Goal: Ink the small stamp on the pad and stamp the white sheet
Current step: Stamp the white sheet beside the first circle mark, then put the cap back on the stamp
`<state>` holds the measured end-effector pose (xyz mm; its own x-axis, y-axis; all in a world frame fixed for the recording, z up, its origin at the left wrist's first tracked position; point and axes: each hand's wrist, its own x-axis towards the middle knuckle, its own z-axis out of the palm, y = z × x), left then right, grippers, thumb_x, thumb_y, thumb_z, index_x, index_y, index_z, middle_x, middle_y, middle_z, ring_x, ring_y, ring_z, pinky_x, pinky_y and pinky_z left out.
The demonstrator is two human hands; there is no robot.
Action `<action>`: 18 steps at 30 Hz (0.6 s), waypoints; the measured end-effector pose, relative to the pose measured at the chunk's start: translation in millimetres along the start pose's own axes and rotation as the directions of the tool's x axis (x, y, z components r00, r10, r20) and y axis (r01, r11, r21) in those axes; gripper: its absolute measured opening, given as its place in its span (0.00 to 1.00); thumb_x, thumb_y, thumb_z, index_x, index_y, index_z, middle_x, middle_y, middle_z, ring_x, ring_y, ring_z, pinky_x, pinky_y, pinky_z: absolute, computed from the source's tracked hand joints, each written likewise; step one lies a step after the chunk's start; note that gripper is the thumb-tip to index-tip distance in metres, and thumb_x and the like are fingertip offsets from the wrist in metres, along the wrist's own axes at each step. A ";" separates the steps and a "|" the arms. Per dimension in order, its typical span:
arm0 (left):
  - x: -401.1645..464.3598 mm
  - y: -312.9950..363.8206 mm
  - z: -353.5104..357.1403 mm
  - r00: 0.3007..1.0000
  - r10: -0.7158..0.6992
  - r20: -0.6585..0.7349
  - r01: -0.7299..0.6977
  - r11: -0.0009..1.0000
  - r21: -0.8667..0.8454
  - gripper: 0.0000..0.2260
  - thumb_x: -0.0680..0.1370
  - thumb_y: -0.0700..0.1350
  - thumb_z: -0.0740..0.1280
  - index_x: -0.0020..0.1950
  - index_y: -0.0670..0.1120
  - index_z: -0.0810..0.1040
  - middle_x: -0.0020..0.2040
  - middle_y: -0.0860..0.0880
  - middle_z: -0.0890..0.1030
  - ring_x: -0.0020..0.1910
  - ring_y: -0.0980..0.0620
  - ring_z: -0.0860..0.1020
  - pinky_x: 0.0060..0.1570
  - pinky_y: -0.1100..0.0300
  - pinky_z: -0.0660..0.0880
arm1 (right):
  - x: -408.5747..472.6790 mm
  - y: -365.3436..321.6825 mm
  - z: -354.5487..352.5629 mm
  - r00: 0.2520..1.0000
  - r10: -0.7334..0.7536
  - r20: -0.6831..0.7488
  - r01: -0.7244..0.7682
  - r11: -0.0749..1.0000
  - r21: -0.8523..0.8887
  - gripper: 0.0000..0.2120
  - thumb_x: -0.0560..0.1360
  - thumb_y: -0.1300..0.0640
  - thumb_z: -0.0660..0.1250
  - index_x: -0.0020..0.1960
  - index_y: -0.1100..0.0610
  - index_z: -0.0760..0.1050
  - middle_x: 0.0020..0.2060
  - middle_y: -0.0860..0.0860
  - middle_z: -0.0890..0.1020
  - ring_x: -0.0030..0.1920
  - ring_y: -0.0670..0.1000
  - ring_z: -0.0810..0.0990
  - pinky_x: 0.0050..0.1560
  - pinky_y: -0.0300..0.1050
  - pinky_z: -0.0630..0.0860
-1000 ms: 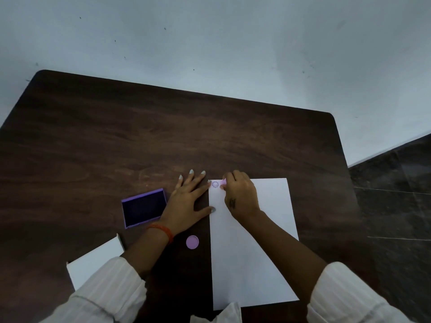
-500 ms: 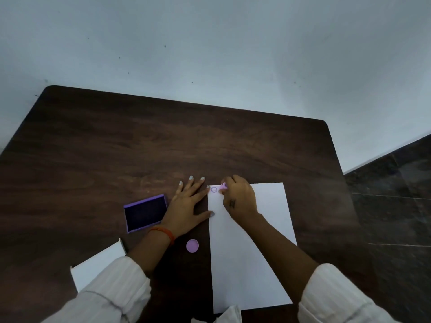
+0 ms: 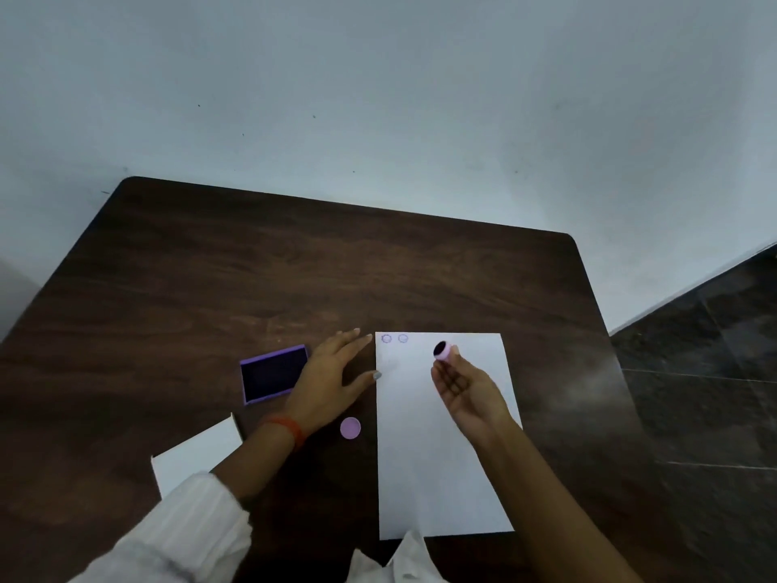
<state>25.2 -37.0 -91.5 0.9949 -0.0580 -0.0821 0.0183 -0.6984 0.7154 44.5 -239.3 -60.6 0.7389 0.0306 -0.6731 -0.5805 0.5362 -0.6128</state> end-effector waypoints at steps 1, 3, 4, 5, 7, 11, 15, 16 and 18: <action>-10.4 -0.4 1.4 1.000 -0.016 0.001 0.016 1.000 0.004 0.27 0.72 0.51 0.68 0.70 0.54 0.63 0.73 0.50 0.65 0.72 0.49 0.61 0.70 0.51 0.61 | -5.2 5.2 -3.9 0.999 0.030 0.012 -0.031 0.999 0.022 0.08 0.73 0.60 0.67 0.51 0.62 0.79 0.40 0.55 0.86 0.38 0.49 0.85 0.40 0.39 0.83; -31.2 -5.1 6.4 0.998 -0.054 0.031 0.053 0.998 0.018 0.29 0.71 0.54 0.69 0.69 0.55 0.64 0.71 0.50 0.66 0.69 0.50 0.63 0.67 0.52 0.65 | -14.6 16.9 -9.6 0.996 0.081 0.025 -0.082 0.996 0.042 0.06 0.73 0.60 0.67 0.47 0.61 0.80 0.36 0.54 0.87 0.37 0.49 0.85 0.42 0.41 0.82; -40.7 -7.9 9.4 0.996 -0.078 0.052 0.076 0.997 0.026 0.30 0.70 0.54 0.69 0.69 0.55 0.63 0.71 0.50 0.67 0.68 0.51 0.64 0.67 0.52 0.67 | -18.9 22.8 -11.5 0.994 0.101 0.036 -0.103 0.993 0.051 0.06 0.73 0.60 0.66 0.46 0.61 0.80 0.35 0.54 0.87 0.36 0.49 0.85 0.43 0.41 0.82; -48.9 -10.9 12.7 0.992 -0.103 0.069 0.101 0.994 0.031 0.30 0.70 0.55 0.70 0.69 0.54 0.63 0.70 0.49 0.67 0.68 0.51 0.64 0.66 0.52 0.68 | -23.2 28.1 -12.7 0.992 0.120 0.049 -0.123 0.991 0.057 0.06 0.74 0.60 0.66 0.45 0.61 0.80 0.35 0.54 0.87 0.36 0.50 0.85 0.44 0.41 0.81; -61.4 -14.6 19.0 0.987 -0.147 0.068 0.145 0.989 0.039 0.30 0.69 0.54 0.71 0.69 0.52 0.64 0.69 0.48 0.68 0.67 0.50 0.65 0.66 0.53 0.68 | -29.8 37.3 -14.7 0.986 0.154 0.059 -0.158 0.986 0.062 0.07 0.74 0.60 0.65 0.44 0.61 0.81 0.34 0.54 0.87 0.35 0.50 0.85 0.43 0.41 0.82; -68.2 -16.7 26.8 0.987 -0.158 -0.002 0.158 0.987 0.043 0.28 0.68 0.50 0.73 0.66 0.49 0.69 0.65 0.47 0.70 0.63 0.50 0.66 0.62 0.57 0.68 | -34.5 49.0 -17.0 0.978 0.194 0.077 -0.201 0.976 0.086 0.07 0.75 0.61 0.64 0.45 0.62 0.79 0.33 0.55 0.86 0.33 0.50 0.85 0.38 0.41 0.82; -68.2 -17.3 29.2 0.986 -0.154 -0.056 0.155 0.988 0.021 0.19 0.68 0.47 0.73 0.57 0.49 0.76 0.56 0.48 0.74 0.55 0.53 0.69 0.56 0.59 0.70 | -34.2 56.6 -19.7 0.973 0.218 0.073 -0.224 0.970 0.095 0.07 0.75 0.61 0.64 0.45 0.63 0.79 0.33 0.55 0.86 0.34 0.50 0.84 0.39 0.42 0.83; -68.4 -17.0 29.3 0.986 -0.151 -0.065 0.153 0.988 0.016 0.17 0.68 0.47 0.73 0.55 0.49 0.77 0.54 0.49 0.75 0.53 0.53 0.69 0.54 0.59 0.70 | -34.0 57.9 -20.3 0.973 0.218 0.073 -0.224 0.970 0.096 0.07 0.75 0.61 0.64 0.45 0.63 0.79 0.33 0.55 0.86 0.34 0.50 0.85 0.39 0.42 0.83; -69.1 -16.7 29.2 0.986 -0.153 -0.067 0.154 0.988 0.010 0.15 0.68 0.47 0.73 0.54 0.49 0.78 0.53 0.49 0.76 0.52 0.53 0.70 0.51 0.61 0.68 | -33.7 59.6 -21.1 0.975 0.213 0.071 -0.219 0.971 0.093 0.07 0.75 0.61 0.64 0.45 0.63 0.79 0.33 0.55 0.86 0.34 0.50 0.85 0.39 0.42 0.82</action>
<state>-46.7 -42.2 -118.0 0.9848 0.0977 -0.1435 0.1702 -0.7063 0.6871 -22.2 -226.2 -83.1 0.6210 0.2038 -0.7568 -0.6935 0.5929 -0.4094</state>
